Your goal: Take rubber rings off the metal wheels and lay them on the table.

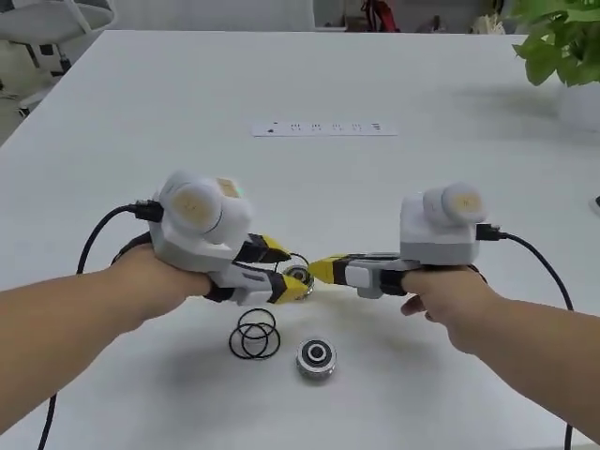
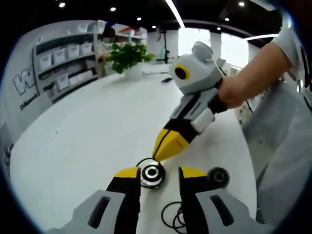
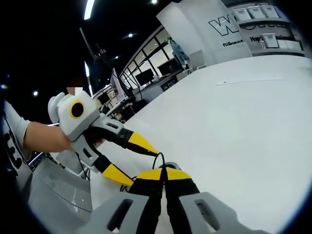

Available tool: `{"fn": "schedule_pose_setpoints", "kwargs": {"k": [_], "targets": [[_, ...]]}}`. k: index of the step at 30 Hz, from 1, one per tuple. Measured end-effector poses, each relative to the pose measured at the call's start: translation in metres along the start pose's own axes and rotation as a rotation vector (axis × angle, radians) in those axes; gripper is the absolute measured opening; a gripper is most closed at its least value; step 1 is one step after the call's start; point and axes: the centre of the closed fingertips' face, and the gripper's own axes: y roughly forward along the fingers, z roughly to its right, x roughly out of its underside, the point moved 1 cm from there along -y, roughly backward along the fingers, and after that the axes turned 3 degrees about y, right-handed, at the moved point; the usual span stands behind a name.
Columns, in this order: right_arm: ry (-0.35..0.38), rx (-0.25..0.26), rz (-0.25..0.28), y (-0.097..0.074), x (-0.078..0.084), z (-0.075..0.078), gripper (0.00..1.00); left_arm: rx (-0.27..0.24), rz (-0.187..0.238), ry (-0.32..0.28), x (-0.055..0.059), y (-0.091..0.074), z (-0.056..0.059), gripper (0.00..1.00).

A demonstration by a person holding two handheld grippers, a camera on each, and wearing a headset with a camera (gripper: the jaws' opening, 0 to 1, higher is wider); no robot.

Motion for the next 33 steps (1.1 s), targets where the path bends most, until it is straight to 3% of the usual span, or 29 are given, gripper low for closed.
{"fn": "schedule_pose_setpoints", "kwargs": {"k": [19, 33], "targets": [[-0.003, -0.034, -0.012, -0.004, 0.0, -0.012, 0.0, 0.012, 0.068, -0.004, -0.009, -0.038, 0.011, 0.57], [-0.018, -0.075, -0.011, -0.009, -0.008, -0.031, 0.0, 0.014, 0.107, -0.015, -0.012, -0.064, 0.022, 0.67]]}}
